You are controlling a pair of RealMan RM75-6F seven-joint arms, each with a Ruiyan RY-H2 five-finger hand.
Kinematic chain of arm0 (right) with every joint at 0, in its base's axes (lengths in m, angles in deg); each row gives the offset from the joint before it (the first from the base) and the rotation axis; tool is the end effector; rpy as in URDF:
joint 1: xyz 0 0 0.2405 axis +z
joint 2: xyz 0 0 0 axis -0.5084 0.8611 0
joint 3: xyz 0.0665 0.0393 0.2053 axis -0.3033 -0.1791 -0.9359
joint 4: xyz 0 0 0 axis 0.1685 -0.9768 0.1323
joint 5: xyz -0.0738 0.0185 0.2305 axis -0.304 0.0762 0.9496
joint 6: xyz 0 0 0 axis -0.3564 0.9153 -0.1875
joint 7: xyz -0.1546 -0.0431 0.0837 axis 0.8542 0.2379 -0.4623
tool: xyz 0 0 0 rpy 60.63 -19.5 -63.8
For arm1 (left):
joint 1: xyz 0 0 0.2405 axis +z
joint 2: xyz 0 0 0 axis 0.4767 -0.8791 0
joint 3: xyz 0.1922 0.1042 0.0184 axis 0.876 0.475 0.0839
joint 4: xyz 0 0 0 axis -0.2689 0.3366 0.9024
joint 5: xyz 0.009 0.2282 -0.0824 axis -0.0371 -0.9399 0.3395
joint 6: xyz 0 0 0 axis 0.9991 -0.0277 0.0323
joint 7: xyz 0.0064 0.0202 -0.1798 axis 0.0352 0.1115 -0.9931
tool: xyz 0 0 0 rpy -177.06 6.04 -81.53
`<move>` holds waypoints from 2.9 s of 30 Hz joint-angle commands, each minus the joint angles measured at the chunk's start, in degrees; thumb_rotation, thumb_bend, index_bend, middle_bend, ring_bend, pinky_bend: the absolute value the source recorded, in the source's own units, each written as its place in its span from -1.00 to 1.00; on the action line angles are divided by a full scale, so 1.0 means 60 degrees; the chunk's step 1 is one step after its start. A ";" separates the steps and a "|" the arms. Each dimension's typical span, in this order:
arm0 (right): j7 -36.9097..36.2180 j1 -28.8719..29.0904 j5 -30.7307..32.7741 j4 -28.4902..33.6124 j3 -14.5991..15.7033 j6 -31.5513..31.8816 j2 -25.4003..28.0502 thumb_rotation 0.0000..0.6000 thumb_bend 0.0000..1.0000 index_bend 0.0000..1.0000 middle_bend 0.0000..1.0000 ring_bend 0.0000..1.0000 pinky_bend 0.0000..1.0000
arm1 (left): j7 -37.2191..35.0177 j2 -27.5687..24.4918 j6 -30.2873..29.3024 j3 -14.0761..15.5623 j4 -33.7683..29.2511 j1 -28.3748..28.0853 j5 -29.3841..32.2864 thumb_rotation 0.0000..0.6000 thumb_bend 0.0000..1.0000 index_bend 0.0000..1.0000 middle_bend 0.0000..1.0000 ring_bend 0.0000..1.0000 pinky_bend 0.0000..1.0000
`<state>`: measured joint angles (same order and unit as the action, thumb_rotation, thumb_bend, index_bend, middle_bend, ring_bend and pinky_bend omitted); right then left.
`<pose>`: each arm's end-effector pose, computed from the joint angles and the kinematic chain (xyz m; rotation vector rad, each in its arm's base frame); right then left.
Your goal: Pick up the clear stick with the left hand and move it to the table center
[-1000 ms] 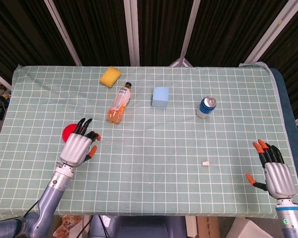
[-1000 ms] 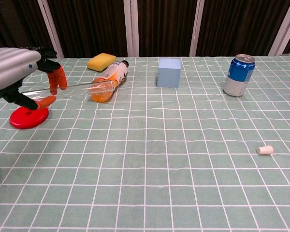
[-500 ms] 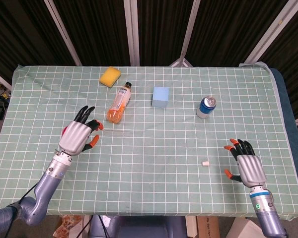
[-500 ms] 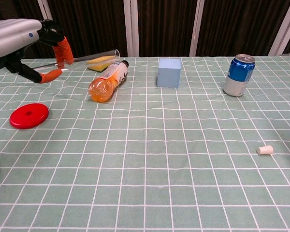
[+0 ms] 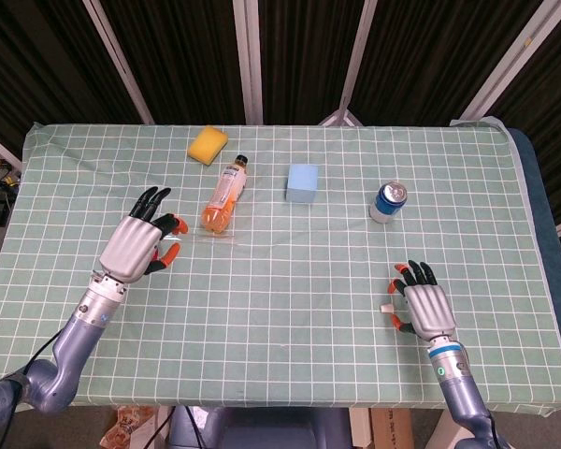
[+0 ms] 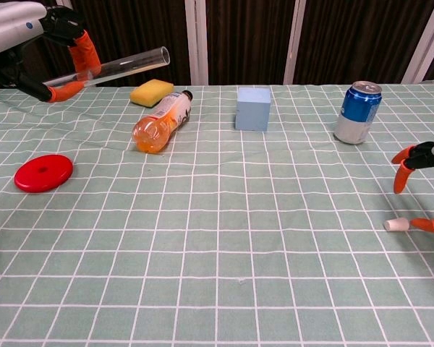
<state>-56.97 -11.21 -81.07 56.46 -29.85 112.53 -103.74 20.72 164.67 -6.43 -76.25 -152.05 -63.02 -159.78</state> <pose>-0.2163 -0.2836 -0.0220 1.6031 -1.0525 0.7697 -0.1084 0.3489 0.0246 -1.7409 -0.6572 -1.2151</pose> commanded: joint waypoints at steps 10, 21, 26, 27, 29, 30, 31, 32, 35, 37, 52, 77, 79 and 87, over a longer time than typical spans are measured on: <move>-0.0044 0.0277 0.0352 -0.0844 0.0087 -0.0365 -0.0403 1.00 -0.40 -0.08 -0.65 -1.00 -1.00 | -0.0057 0.0048 -0.0045 0.0050 0.0008 -0.0102 -0.0120 1.00 0.43 -0.04 0.02 -0.87 -1.00; -0.0186 0.0354 0.0384 -0.1216 0.0194 -0.0397 -0.0717 1.00 -0.41 -0.02 -0.65 -1.00 -1.00 | 0.0113 0.0211 -0.0015 0.0070 0.0124 -0.0140 0.0062 1.00 0.43 -0.04 0.02 -0.87 -1.00; -0.0222 0.0401 0.0417 -0.1272 0.0162 -0.0381 -0.0745 1.00 -0.34 0.01 -0.64 -1.00 -1.00 | 0.0117 0.0265 -0.0038 0.0089 0.0144 -0.0150 0.0067 1.00 0.43 -0.04 0.02 -0.87 -1.00; -0.0231 0.0407 0.0418 -0.1277 0.0164 -0.0375 -0.0747 1.00 -0.33 0.02 -0.64 -1.00 -1.00 | 0.0119 0.0272 -0.0035 0.0095 0.0154 -0.0155 0.0068 1.00 0.43 -0.04 0.02 -0.87 -1.00; -0.0241 0.0411 0.0430 -0.1284 0.0167 -0.0363 -0.0751 1.00 -0.31 0.03 -0.64 -1.00 -1.00 | 0.0116 0.0287 -0.0036 0.0098 0.0167 -0.0160 0.0078 1.00 0.43 -0.04 0.02 -0.87 -1.00; -0.0246 0.0411 0.0441 -0.1291 0.0169 -0.0362 -0.0753 1.00 -0.31 0.03 -0.64 -1.00 -1.00 | 0.0113 0.0292 -0.0035 0.0103 0.0170 -0.0160 0.0081 1.00 0.43 -0.04 0.02 -0.87 -1.00; -0.0252 0.0411 0.0456 -0.1298 0.0174 -0.0362 -0.0753 1.00 -0.31 0.04 -0.64 -1.00 -1.00 | 0.0111 0.0297 -0.0037 0.0111 0.0173 -0.0161 0.0082 1.00 0.43 -0.04 0.02 -0.87 -1.00; -0.0253 0.0410 0.0467 -0.1302 0.0180 -0.0363 -0.0752 1.00 -0.30 0.05 -0.64 -1.00 -1.00 | 0.0111 0.0300 -0.0041 0.0116 0.0174 -0.0160 0.0079 1.00 0.43 -0.04 0.02 -0.87 -1.00; -0.0241 0.0410 0.0503 -0.1315 0.0195 -0.0364 -0.0755 1.00 -0.30 0.05 -0.64 -1.00 -1.00 | 0.0104 0.0307 -0.0059 0.0124 0.0167 -0.0162 0.0065 1.00 0.43 -0.04 0.02 -0.87 -1.00; -0.0223 0.0414 0.0524 -0.1332 0.0210 -0.0366 -0.0757 1.00 -0.30 0.05 -0.64 -1.00 -1.00 | 0.0104 0.0306 -0.0077 0.0132 0.0156 -0.0159 0.0055 1.00 0.43 -0.04 0.02 -0.87 -1.00; -0.0171 0.0441 0.0550 -0.1306 0.0241 -0.0229 -0.0840 1.00 -0.09 0.21 -0.61 -1.00 -1.00 | 0.0160 0.0277 -0.0148 0.0155 0.0037 -0.0129 0.0096 1.00 0.43 -0.04 0.02 -0.87 -1.00; 0.0176 0.1199 0.0126 -0.0237 -0.1469 0.0810 0.0588 1.00 -0.09 0.22 -0.60 -1.00 -1.00 | -0.1473 0.3101 0.0767 -0.0778 0.2482 -0.1321 0.1219 1.00 0.43 -0.04 0.02 -0.87 -1.00; 0.0346 0.1372 0.0005 -0.0231 -0.1643 0.0912 0.0654 1.00 -0.09 0.22 -0.60 -1.00 -1.00 | -0.1308 0.3334 0.0901 -0.0835 0.2693 -0.1464 0.1354 1.00 0.43 -0.04 0.02 -0.87 -1.00; 0.1293 0.2290 -0.1130 -0.0874 -0.1969 0.1399 0.0401 1.00 -0.09 0.22 -0.61 -1.00 -1.00 | -0.0801 0.4081 0.1231 -0.1057 0.3119 -0.1941 0.1769 1.00 0.43 -0.04 0.02 -0.87 -1.00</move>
<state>-50.81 1.13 -86.46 52.40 -41.17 120.12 -100.46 15.61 188.65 0.61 -82.31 -133.63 -74.28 -149.61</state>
